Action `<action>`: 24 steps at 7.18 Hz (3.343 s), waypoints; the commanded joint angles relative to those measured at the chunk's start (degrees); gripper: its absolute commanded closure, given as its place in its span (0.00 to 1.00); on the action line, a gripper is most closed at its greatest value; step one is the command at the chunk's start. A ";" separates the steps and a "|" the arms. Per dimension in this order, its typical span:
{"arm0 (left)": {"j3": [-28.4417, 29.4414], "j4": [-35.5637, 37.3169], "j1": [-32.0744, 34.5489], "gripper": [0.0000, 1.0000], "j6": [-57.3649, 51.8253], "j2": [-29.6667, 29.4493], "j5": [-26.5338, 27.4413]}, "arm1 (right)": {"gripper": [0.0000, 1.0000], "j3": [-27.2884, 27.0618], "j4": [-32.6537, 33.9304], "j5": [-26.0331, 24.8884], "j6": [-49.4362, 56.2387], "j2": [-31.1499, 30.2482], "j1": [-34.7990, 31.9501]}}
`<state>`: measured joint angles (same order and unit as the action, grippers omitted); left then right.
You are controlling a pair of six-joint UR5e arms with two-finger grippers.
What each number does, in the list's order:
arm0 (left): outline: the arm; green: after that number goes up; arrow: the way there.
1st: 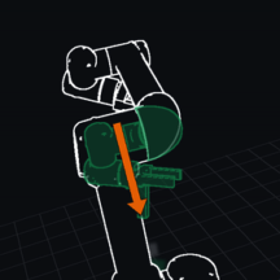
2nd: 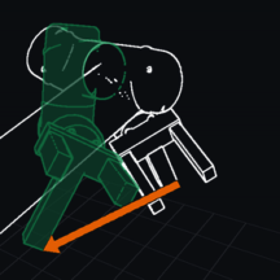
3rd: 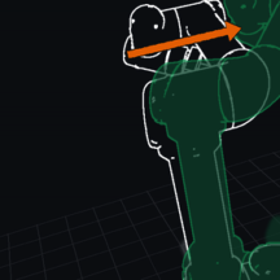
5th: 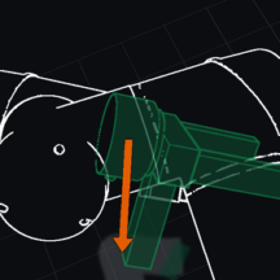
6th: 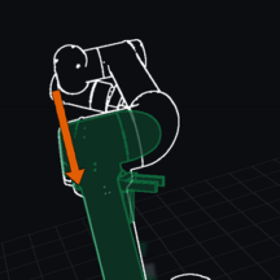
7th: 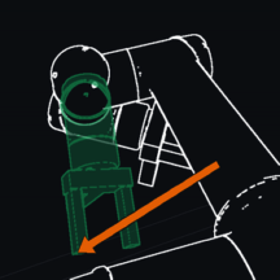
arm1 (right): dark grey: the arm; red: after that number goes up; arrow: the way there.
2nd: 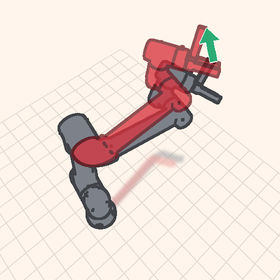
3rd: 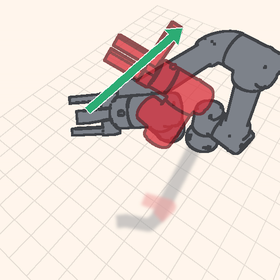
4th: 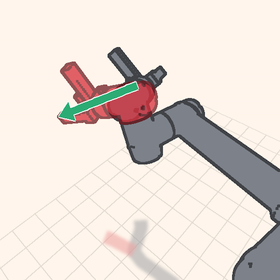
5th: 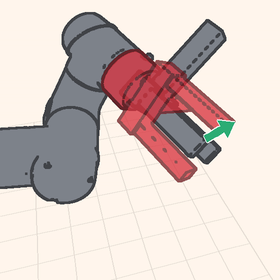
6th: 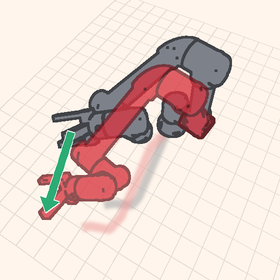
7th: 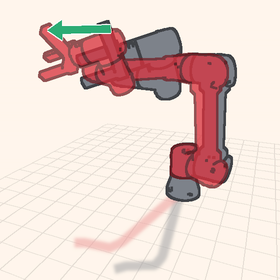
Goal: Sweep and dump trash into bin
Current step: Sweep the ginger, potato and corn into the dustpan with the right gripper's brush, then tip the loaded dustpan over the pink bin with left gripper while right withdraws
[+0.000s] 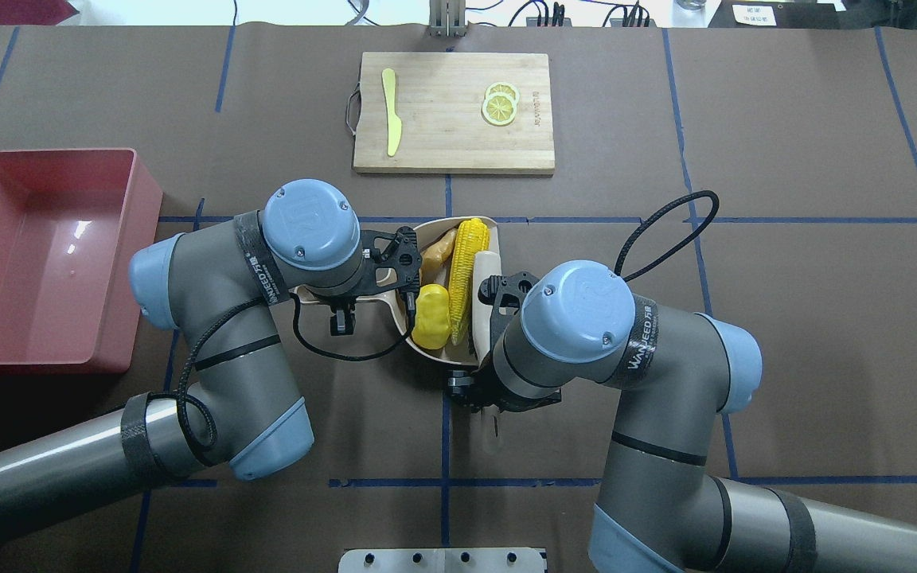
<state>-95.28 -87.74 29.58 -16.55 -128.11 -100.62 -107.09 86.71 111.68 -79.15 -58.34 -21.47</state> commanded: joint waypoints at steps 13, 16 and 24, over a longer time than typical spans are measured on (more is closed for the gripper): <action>-18.35 -12.72 27.94 0.99 -1.86 24.88 -22.04 | 1.00 -14.83 10.23 6.10 20.18 -19.00 -20.37; -18.89 -13.07 41.74 1.00 -14.62 33.78 -29.96 | 1.00 -13.68 10.05 5.92 20.18 -18.83 -20.28; -18.28 -12.54 50.06 1.00 -53.10 45.06 -7.01 | 1.00 -11.75 9.88 5.83 20.88 -19.00 -20.37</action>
<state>-113.24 -100.29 80.51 -65.04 -83.14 -113.27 -119.23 96.66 117.51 -58.76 -77.36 -41.84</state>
